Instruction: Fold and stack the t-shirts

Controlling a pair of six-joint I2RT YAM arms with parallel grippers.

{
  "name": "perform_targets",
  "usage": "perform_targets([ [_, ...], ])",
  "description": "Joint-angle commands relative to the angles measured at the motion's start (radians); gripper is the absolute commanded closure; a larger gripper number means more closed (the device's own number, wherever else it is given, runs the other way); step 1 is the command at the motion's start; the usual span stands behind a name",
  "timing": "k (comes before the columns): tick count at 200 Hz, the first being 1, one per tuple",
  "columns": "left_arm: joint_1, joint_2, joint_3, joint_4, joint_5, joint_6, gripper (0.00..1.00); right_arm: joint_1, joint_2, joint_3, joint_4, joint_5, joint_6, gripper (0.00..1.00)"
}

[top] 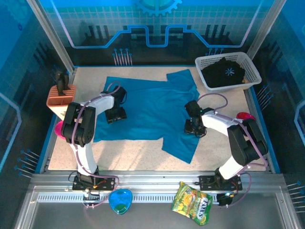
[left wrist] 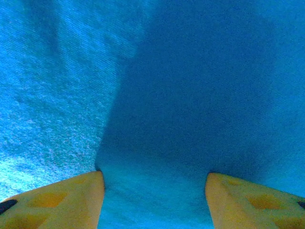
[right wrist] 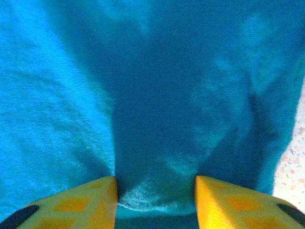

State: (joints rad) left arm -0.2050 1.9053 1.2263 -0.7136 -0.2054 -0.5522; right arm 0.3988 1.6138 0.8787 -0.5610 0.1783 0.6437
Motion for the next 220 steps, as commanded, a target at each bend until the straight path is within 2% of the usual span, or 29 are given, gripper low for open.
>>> perform_targets([
  [1, -0.009, 0.006, -0.051, -0.012, 0.019, -0.014, 0.41, 0.003, 0.051, 0.050, -0.072, 0.054, 0.010, 0.66],
  [26, -0.024, -0.001, -0.062, -0.009, 0.054, -0.015, 0.42, -0.057, 0.090, 0.091, -0.080, 0.060, -0.003, 0.91],
  [38, -0.039, -0.007, -0.070, -0.009, 0.059, -0.019, 0.43, -0.089, 0.086, 0.105, -0.083, 0.054, -0.015, 1.00],
  [66, -0.069, -0.031, -0.102, -0.011, 0.023, -0.032, 0.54, -0.144, 0.038, 0.125, -0.123, 0.067, -0.058, 1.00],
  [85, -0.078, -0.038, -0.112, -0.019, 0.008, -0.032, 0.70, -0.170, -0.006, 0.113, -0.148, 0.065, -0.080, 1.00],
  [103, -0.092, -0.031, -0.104, -0.039, -0.007, -0.026, 1.00, -0.193, -0.051, 0.080, -0.163, 0.060, -0.092, 1.00],
  [145, -0.111, -0.054, -0.134, -0.038, -0.028, -0.041, 1.00, -0.232, -0.125, 0.007, -0.155, 0.038, -0.096, 1.00],
  [181, -0.114, -0.137, -0.168, -0.052, -0.074, -0.059, 1.00, -0.238, -0.153, 0.006, -0.143, 0.006, -0.107, 1.00],
  [220, -0.111, -0.169, -0.049, -0.138, -0.195, -0.019, 1.00, -0.238, -0.109, 0.080, -0.107, -0.023, -0.110, 1.00],
])
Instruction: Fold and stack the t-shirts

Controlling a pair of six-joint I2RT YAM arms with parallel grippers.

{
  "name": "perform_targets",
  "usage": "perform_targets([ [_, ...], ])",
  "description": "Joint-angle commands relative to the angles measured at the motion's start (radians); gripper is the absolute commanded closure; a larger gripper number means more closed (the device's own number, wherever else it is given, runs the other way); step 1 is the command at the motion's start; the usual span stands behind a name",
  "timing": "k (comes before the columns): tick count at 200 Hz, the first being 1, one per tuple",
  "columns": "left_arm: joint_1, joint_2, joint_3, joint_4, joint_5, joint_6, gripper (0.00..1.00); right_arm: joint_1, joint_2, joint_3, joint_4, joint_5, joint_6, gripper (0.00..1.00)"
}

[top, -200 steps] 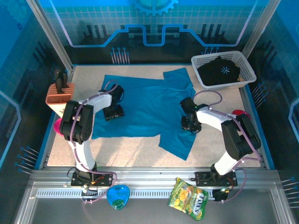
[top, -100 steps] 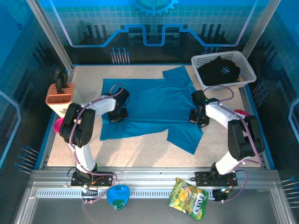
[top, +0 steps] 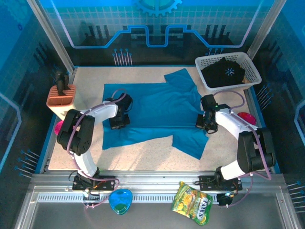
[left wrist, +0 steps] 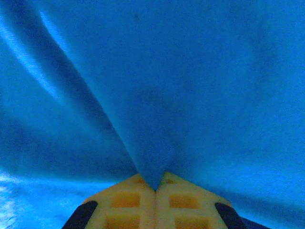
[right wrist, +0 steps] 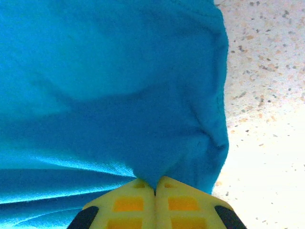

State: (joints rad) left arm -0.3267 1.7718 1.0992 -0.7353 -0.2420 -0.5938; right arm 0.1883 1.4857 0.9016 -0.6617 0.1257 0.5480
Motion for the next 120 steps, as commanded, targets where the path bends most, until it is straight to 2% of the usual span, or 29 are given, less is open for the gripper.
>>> perform_targets([
  [1, 0.011, -0.034, 0.081, -0.118, -0.161, 0.023, 1.00, -0.027, 0.022, 0.059, -0.005, 0.030, -0.015, 1.00],
  [56, 0.021, 0.063, 0.207, -0.138, -0.249, 0.073, 1.00, -0.029, 0.197, 0.145, 0.055, 0.051, -0.017, 1.00],
  [71, 0.023, 0.087, 0.219, -0.143, -0.253, 0.071, 1.00, -0.031, 0.233, 0.159, 0.060, 0.052, -0.017, 0.86],
  [82, 0.022, 0.092, 0.223, -0.148, -0.253, 0.069, 0.86, -0.030, 0.241, 0.167, 0.062, 0.046, -0.017, 0.76],
  [98, 0.021, 0.069, 0.223, -0.154, -0.249, 0.068, 0.53, -0.029, 0.224, 0.172, 0.057, 0.034, -0.024, 0.64],
  [120, 0.020, 0.003, 0.249, -0.197, -0.249, 0.074, 0.34, -0.022, 0.169, 0.196, 0.024, 0.047, -0.045, 0.53],
])
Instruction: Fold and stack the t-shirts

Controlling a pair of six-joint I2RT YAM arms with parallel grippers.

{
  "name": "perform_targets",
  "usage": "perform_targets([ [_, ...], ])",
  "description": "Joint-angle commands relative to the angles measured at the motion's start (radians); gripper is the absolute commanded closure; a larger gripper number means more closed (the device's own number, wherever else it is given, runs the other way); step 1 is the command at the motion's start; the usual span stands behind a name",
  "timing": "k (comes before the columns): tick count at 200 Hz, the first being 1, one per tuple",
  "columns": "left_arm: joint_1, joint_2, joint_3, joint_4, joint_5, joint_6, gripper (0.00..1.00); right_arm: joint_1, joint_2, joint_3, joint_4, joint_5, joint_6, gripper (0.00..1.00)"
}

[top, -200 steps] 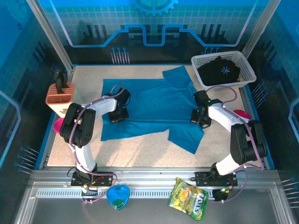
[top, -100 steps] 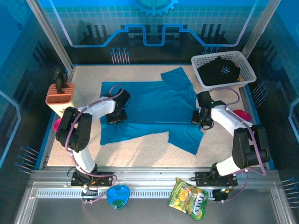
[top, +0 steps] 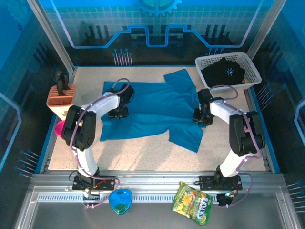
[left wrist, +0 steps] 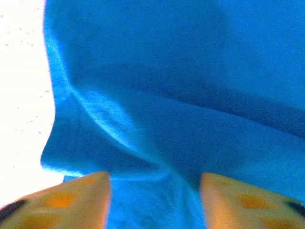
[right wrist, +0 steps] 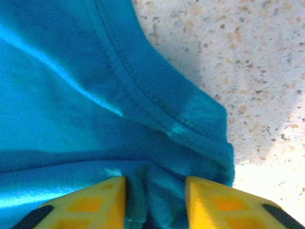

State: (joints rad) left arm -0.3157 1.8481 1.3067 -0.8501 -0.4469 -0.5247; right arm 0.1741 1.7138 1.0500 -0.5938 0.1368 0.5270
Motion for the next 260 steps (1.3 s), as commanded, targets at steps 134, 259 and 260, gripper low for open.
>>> perform_targets([
  [134, 0.068, 0.473, 0.673, -0.181, 0.050, 0.094, 0.32, 0.076, 0.515, 0.784, -0.181, 0.012, -0.188, 0.59],
  [259, -0.039, 0.317, 0.237, -0.006, 0.276, 0.002, 0.40, 0.043, 0.455, 0.526, -0.207, 0.054, -0.187, 0.83],
  [260, -0.040, 0.316, 0.236, -0.004, 0.277, 0.002, 0.40, 0.043, 0.452, 0.522, -0.207, 0.053, -0.187, 0.83],
])
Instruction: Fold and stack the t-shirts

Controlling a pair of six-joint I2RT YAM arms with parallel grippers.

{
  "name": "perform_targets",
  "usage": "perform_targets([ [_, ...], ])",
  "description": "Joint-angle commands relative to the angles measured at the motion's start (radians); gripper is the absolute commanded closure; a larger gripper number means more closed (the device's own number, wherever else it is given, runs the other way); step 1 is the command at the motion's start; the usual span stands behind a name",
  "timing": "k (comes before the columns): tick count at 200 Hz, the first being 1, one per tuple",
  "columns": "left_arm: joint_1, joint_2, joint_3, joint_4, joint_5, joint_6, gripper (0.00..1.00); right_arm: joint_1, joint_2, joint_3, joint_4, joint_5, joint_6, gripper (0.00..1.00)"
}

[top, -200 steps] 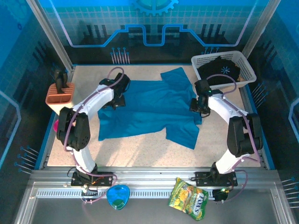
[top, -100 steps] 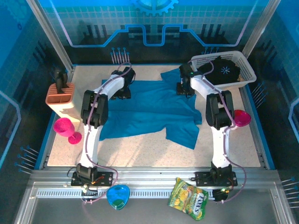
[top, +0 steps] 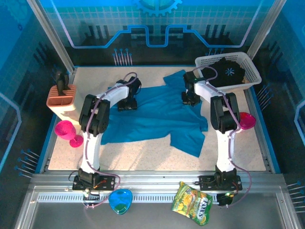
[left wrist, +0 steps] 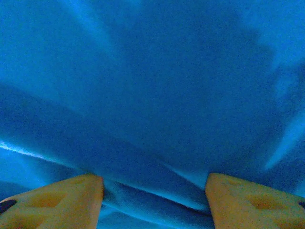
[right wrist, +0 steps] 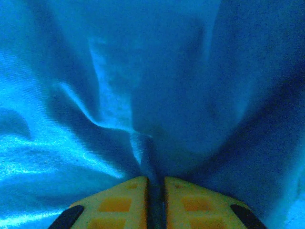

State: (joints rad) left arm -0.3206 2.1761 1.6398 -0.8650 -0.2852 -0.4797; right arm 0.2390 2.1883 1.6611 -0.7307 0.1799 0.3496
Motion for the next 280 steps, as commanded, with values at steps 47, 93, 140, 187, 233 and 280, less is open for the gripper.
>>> perform_targets([
  [47, -0.062, -0.072, -0.161, 0.030, 0.108, -0.086, 0.39, -0.042, -0.104, -0.201, -0.035, 0.007, 0.016, 0.83],
  [93, -0.055, -0.128, 0.013, -0.091, -0.014, -0.051, 0.29, -0.043, -0.117, -0.153, -0.055, -0.023, 0.008, 0.82],
  [140, 0.039, -0.118, 0.242, -0.218, -0.098, -0.005, 0.29, -0.022, -0.249, -0.170, -0.069, -0.064, -0.001, 0.66],
  [187, 0.178, 0.032, 0.383, -0.214, -0.020, 0.093, 0.38, 0.014, -0.352, -0.229, -0.066, -0.110, -0.002, 0.66],
  [233, 0.247, 0.192, 0.531, -0.207, 0.081, 0.164, 0.43, 0.031, -0.415, -0.272, -0.070, -0.105, 0.007, 0.67],
  [280, 0.282, 0.310, 0.658, -0.235, 0.081, 0.238, 0.46, 0.033, -0.460, -0.312, -0.073, -0.093, 0.010, 0.69],
])
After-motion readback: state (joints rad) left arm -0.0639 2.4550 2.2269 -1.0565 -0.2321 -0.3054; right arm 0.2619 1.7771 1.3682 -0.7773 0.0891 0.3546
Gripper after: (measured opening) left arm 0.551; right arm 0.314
